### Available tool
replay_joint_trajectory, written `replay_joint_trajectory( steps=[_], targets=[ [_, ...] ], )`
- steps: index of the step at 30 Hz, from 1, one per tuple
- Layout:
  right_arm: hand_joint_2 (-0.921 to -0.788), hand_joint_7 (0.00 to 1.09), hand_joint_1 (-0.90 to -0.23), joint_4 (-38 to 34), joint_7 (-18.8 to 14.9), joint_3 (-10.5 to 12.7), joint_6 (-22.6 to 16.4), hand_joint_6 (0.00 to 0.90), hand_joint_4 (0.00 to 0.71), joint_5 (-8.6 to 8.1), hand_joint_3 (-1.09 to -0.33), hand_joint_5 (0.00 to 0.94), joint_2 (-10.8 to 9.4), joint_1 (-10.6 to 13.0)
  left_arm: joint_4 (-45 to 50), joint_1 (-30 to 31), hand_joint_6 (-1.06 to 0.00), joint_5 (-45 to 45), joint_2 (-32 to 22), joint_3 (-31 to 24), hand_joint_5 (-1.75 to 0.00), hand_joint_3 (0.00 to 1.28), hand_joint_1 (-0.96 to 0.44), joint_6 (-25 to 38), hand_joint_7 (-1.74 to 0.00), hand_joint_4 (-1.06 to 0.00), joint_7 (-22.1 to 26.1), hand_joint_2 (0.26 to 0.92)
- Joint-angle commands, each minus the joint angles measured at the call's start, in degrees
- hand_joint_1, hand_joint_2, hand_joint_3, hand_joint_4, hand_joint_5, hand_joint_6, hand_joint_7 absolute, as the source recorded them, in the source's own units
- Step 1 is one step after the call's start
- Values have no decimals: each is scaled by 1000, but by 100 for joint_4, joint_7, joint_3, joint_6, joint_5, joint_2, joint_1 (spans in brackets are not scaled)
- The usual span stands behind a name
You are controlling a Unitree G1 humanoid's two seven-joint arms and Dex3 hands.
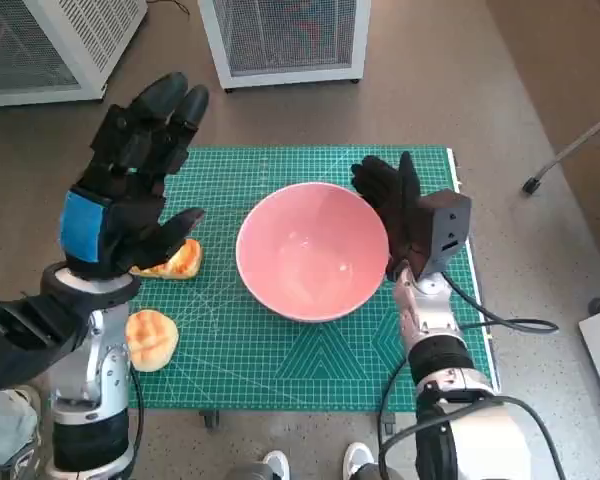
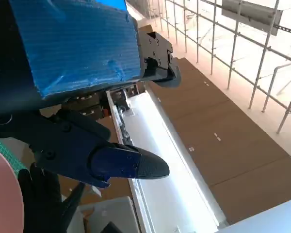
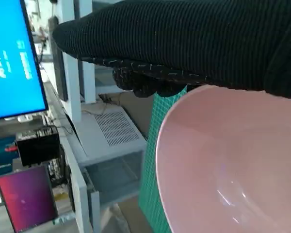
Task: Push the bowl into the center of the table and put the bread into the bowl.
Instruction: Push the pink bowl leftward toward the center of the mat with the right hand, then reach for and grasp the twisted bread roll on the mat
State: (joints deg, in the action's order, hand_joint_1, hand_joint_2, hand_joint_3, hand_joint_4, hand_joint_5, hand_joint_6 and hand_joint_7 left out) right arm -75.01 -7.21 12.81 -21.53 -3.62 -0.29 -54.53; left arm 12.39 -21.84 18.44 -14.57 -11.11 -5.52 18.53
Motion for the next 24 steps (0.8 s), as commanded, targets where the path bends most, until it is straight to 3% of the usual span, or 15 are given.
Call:
replay_joint_trajectory(
  steps=[1,8,14,18,24],
  targets=[
    [-921,14,-626,-66,-13,-21,95,325,215,77,-751,1,88,43,120,91,-205,-3,15,1,-1,252,-625,7,-413,-241,-63,921],
    [-921,11,-621,100,-186,74,-224,319,206,-52,-750,1,263,-72,124,106,-204,-30,25,19,-1,253,-635,-8,-416,-241,-123,921],
    [-921,13,-633,434,-587,174,-1069,324,219,-248,-739,7,347,-127,126,96,-204,-94,95,113,-2,252,-627,-25,-418,-243,-200,921],
    [-921,15,-641,794,-1134,264,-1654,330,226,-513,-732,9,382,-112,134,93,-204,-144,164,203,-2,251,-617,-47,-419,-244,-246,921],
    [-921,15,-635,1743,-2147,298,-2183,329,225,-1109,-745,6,383,135,75,71,-201,-84,229,257,-2,250,-610,-101,-420,-245,-210,921]
  ],
)
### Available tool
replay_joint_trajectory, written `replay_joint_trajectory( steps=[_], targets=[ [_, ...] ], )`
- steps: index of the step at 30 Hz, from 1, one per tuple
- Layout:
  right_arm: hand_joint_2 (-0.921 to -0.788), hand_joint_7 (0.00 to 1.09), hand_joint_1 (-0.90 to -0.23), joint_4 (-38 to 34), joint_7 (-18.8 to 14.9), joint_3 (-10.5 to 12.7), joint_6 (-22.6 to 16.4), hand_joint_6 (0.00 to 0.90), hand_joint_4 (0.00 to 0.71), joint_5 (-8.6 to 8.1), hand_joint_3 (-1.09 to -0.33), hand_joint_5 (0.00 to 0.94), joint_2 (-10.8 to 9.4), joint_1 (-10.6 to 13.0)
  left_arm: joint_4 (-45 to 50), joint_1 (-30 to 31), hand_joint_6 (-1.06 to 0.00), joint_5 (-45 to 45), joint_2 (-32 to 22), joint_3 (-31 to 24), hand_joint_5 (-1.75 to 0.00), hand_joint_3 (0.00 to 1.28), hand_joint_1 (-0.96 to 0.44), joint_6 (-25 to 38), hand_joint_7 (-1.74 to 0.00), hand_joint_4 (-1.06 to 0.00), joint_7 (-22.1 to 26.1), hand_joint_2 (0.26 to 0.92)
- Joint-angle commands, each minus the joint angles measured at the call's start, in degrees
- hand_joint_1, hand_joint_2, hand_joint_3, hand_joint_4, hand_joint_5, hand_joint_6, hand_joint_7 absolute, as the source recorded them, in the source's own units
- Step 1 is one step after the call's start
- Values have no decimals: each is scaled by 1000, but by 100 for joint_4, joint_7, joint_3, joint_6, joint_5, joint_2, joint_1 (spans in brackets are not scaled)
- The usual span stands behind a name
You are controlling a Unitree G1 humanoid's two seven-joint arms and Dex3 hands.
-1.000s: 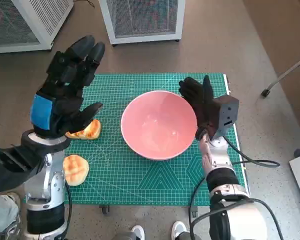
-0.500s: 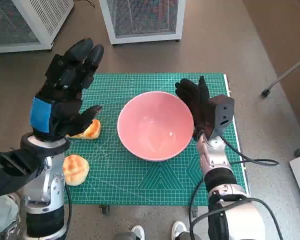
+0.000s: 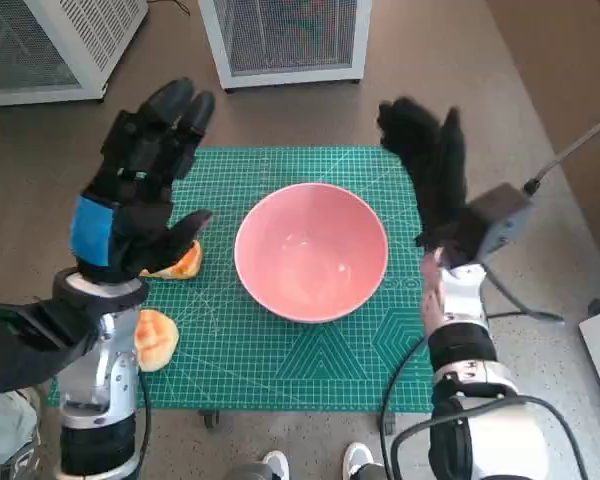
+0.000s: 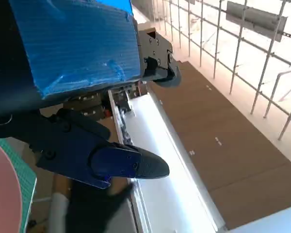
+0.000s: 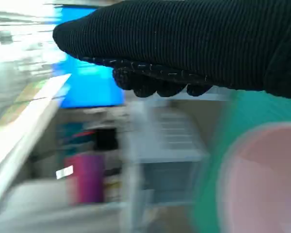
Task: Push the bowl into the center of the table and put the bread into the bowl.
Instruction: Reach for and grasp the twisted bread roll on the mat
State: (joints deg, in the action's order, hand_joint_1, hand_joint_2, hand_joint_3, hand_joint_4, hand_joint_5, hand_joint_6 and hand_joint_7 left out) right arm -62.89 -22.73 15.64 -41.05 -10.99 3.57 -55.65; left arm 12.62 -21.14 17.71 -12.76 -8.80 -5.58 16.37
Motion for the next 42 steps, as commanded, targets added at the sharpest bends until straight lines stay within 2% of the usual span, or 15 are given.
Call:
replay_joint_trajectory(
  steps=[1,7,11,18,19,24,31,37,39,42],
  targets=[
    [-921,14,-634,761,-750,-3,-278,328,225,-485,-747,6,-11,325,44,-11,-201,7,55,30,-2,250,-610,-91,-420,-245,13,921],
    [-921,16,-626,1950,-1377,-189,-407,329,222,-970,-757,3,-41,850,2,-79,-200,15,50,38,-6,245,-595,-103,-423,-253,33,921],
    [-921,16,-623,2465,-1557,-305,-308,329,225,-1143,-758,4,-21,1101,-61,-139,-200,40,12,8,-8,243,-583,-119,-426,-258,80,921],
    [-921,4,-626,3176,-1694,-484,-92,304,230,-1310,-752,6,31,1490,-145,-293,-200,23,-68,-13,-8,242,-585,-132,-430,-261,160,921],
    [-921,2,-628,3243,-1697,-503,-61,301,231,-1319,-747,6,31,1526,-159,-308,-200,27,-84,-23,-8,243,-596,-137,-431,-262,174,921],
    [-921,1,-625,3486,-1935,-570,76,294,233,-1629,-726,5,-27,1663,-208,-380,-199,43,-191,-73,-7,242,-608,-154,-433,-262,266,921],
    [-921,1,-617,3584,-2002,-591,27,294,238,-1739,-711,6,-85,1764,-124,-328,-196,83,-485,-267,-6,241,-596,-199,-432,-263,473,921],
    [-921,2,-615,3594,-1944,-577,-46,296,241,-1688,-707,6,-89,1817,90,-174,-154,-50,-1184,-582,-1,234,-593,-167,-396,-224,819,921],
    [-921,3,-615,3623,-1924,-573,-41,296,242,-1691,-707,7,-90,1842,170,-68,-129,-320,-1701,-699,0,199,-594,-143,-375,-188,1055,921],
    [-921,3,-615,3651,-1916,-556,-30,298,244,-1720,-706,7,-91,1874,455,141,-89,-621,-2714,-879,0,110,-578,342,-337,-110,1590,909]
  ],
)
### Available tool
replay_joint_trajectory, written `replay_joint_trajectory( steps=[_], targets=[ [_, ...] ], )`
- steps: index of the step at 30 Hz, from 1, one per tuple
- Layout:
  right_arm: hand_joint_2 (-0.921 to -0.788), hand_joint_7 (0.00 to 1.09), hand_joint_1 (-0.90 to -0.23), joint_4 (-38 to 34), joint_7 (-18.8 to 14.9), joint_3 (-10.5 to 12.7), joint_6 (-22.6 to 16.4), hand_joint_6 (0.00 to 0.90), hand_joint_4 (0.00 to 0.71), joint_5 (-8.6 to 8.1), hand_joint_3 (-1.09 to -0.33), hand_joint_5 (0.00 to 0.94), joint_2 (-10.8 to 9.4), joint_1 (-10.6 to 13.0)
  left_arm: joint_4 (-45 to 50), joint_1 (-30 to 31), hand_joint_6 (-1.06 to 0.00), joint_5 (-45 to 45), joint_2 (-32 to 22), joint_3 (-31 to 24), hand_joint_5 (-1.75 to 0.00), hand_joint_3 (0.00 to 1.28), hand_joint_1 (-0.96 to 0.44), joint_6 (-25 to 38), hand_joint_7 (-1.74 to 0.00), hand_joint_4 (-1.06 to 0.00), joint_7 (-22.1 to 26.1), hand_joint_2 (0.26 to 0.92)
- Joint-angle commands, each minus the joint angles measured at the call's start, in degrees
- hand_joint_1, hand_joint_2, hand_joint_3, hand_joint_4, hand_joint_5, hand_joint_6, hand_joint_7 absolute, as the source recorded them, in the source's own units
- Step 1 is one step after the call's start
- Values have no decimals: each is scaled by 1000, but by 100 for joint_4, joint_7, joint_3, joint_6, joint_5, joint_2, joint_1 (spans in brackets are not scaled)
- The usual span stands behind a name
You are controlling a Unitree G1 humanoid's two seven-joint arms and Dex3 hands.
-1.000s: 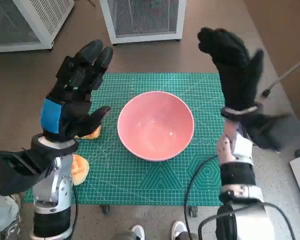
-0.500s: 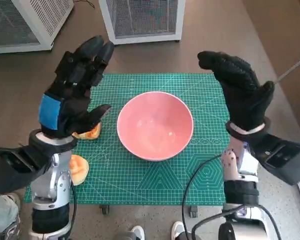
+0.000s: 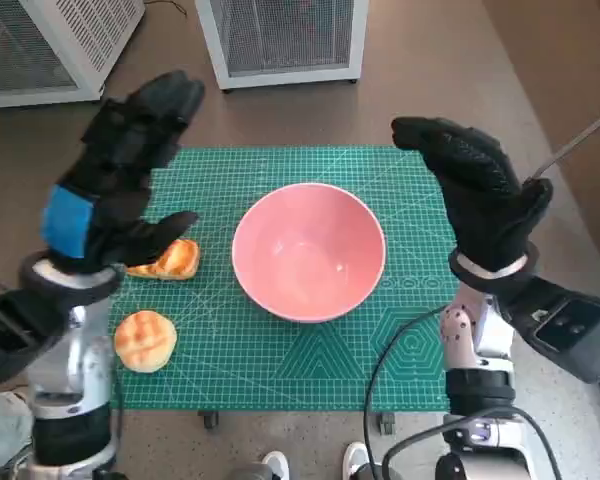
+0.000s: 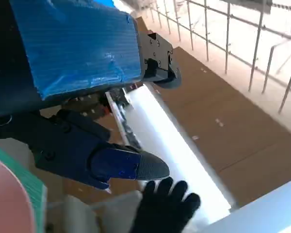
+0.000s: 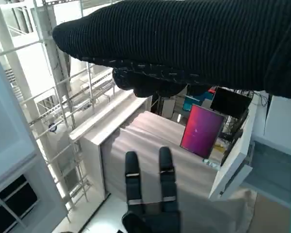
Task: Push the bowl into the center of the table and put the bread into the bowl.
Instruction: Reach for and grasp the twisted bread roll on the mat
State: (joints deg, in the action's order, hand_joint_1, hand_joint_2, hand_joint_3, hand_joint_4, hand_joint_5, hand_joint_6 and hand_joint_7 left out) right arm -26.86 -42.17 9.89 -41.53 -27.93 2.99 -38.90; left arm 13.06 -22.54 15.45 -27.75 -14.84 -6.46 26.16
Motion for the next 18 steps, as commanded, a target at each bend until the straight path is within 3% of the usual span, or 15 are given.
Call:
replay_joint_trajectory(
  steps=[1,2,5,7,11,18],
  targets=[
    [-921,4,-615,56,31,22,17,298,244,-29,-706,7,-35,206,501,335,-70,-440,-1465,-319,1,72,-535,611,-320,-70,744,875],
    [-921,4,-615,60,28,28,16,298,245,-41,-706,7,-38,213,665,401,-63,-492,-1778,-370,1,58,-520,957,-314,-56,886,862],
    [-921,4,-614,54,10,48,23,299,245,-79,-704,6,-42,220,1074,517,-37,-611,-2386,-428,1,24,-272,1838,-287,-14,1090,751],
    [-921,4,-613,63,10,52,32,299,245,-94,-702,6,-49,228,1324,560,-37,-773,-2662,-396,1,19,-143,2363,-278,-7,1115,725],
    [-921,4,-612,59,-16,60,41,299,246,-136,-700,5,-59,230,1576,570,-45,-1177,-2970,-164,1,21,64,3017,-259,-1,1054,716],
    [-921,3,-606,13,10,74,-16,298,245,-118,-697,4,-70,228,1477,523,-121,-1904,-3256,524,-1,50,206,3461,-119,-5,1021,746]
  ],
)
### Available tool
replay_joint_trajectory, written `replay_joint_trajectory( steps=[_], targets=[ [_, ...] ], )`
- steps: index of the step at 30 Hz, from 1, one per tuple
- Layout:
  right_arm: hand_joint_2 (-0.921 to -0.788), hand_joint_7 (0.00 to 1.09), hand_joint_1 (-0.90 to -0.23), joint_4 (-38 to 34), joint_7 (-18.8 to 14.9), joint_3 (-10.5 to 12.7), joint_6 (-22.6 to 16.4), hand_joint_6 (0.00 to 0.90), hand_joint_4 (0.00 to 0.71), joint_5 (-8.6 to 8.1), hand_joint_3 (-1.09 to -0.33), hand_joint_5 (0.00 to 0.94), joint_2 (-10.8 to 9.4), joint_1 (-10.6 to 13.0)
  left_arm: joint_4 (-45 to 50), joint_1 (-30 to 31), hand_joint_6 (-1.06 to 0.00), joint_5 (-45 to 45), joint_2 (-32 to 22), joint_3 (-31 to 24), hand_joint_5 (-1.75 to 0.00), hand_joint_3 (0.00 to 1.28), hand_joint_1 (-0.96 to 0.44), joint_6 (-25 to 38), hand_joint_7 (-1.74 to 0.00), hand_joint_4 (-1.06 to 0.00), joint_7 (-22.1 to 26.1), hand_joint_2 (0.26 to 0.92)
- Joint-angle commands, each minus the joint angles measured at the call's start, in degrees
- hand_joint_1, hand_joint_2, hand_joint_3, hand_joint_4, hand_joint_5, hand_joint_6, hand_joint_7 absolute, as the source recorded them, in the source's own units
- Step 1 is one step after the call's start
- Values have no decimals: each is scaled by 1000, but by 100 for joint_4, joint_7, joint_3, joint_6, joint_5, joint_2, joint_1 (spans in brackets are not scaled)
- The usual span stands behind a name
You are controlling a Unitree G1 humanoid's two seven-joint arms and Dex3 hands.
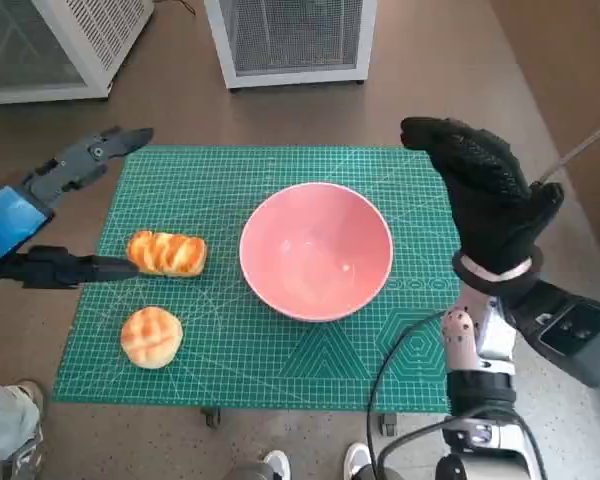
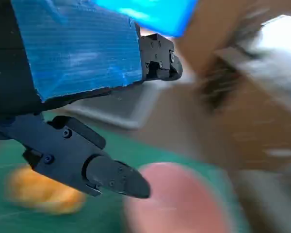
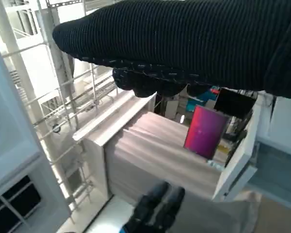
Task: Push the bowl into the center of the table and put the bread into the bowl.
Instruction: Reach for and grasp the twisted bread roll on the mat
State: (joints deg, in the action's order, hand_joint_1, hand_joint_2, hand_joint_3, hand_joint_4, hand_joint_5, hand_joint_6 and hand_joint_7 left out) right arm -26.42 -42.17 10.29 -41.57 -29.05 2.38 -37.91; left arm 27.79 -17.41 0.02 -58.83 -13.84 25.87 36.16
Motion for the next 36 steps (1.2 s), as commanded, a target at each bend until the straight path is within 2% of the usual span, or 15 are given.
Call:
replay_joint_trajectory(
  steps=[1,9,23,36],
  targets=[
    [-921,3,-603,-36,9,39,-15,298,246,-4,-696,4,-9,129,-8,5,-129,-463,-168,509,-3,54,216,266,-104,-9,4,749],
    [-921,3,-597,-107,-7,74,-30,298,246,16,-695,3,6,116,-220,-192,-148,-1126,-105,1158,-7,65,233,674,-62,-29,-49,758],
    [-921,3,-598,-182,-54,105,68,298,247,-4,-691,2,93,90,-1212,-776,-183,-2160,291,2218,-6,68,192,695,-36,-63,-122,753],
    [-921,4,-594,-136,-22,118,149,300,250,1,-694,2,171,119,-2665,-1433,-189,-2890,792,3000,-4,68,157,192,-17,-79,-138,750]
  ],
)
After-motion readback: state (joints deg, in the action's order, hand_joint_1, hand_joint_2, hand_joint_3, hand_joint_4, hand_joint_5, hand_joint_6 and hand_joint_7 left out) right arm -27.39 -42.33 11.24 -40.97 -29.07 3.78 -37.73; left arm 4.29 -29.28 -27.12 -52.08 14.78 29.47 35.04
